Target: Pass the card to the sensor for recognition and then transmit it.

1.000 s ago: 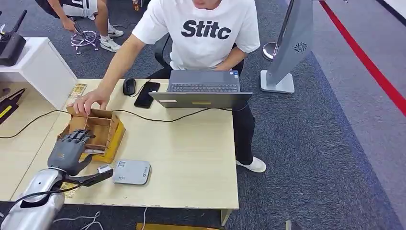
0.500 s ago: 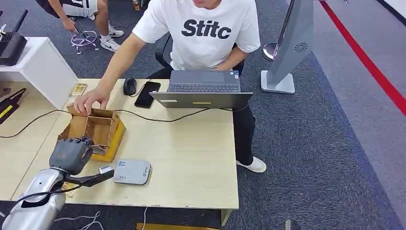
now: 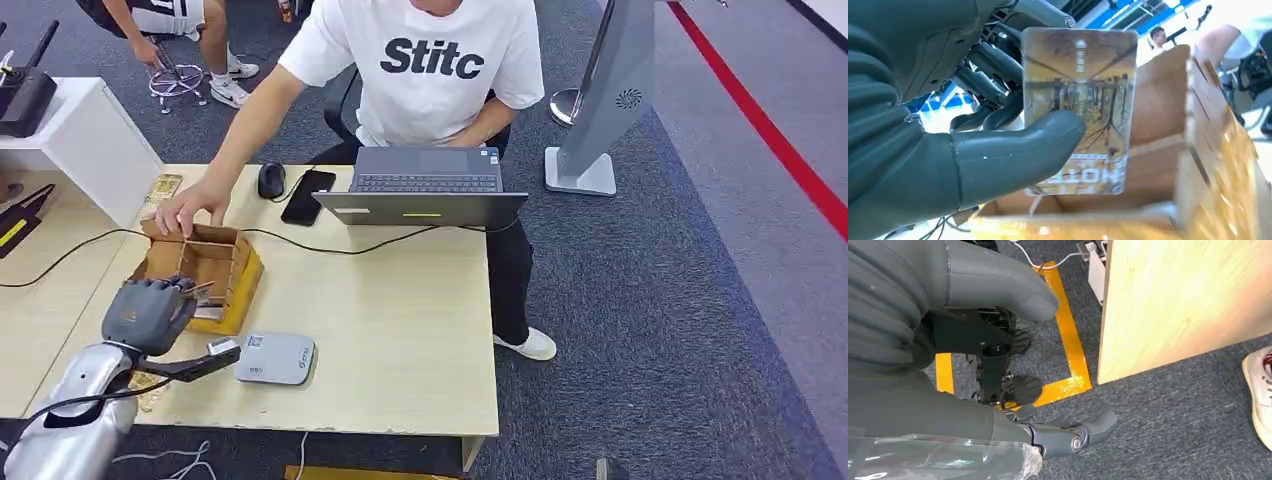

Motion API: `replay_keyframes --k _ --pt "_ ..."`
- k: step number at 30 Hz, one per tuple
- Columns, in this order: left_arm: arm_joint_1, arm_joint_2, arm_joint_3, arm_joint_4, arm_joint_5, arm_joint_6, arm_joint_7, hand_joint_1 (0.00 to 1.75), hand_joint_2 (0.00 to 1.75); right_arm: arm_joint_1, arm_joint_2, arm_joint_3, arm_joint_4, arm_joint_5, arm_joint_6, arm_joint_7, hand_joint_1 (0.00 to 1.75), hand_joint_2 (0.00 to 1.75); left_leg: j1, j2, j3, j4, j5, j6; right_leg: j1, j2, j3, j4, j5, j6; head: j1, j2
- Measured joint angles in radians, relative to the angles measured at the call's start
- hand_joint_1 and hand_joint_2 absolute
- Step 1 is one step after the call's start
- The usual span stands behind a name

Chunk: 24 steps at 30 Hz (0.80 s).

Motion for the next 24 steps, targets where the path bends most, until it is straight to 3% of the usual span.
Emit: replay_keyframes --k 12,18,24 --pt "-0.045 0.005 0.000 -0.031 0.009 -0.004 0.000 1.75 1.75 -0.001 0.000 0.001 0.000 0.003 0.000 0.001 0.00 1.75 0.000 0.000 0.000 0.000 0.000 0.000 0.000 0.000 -0.001 0.000 0.000 0.000 0.000 0.000" --pt "-0.177 0.001 0.000 -0.015 0.023 -0.069 0.028 1.75 1.75 -0.012 0.003 0.010 0.000 0.021 -0.002 0.011 0.00 1.75 0.000 -0.001 -0.001 0.000 0.001 -0.001 0.000 0.000 -0.001 0.000 0.001 -0.001 0.000 0.000" --pt "-0.289 -0.012 0.000 0.045 0.014 -0.074 0.043 1.75 1.75 -0.023 0.014 0.013 0.000 0.028 -0.002 0.015 0.00 1.75 0.000 0.000 0.000 0.000 0.001 -0.001 0.000 0.000 -0.001 0.000 0.002 -0.002 0.000 0.000"
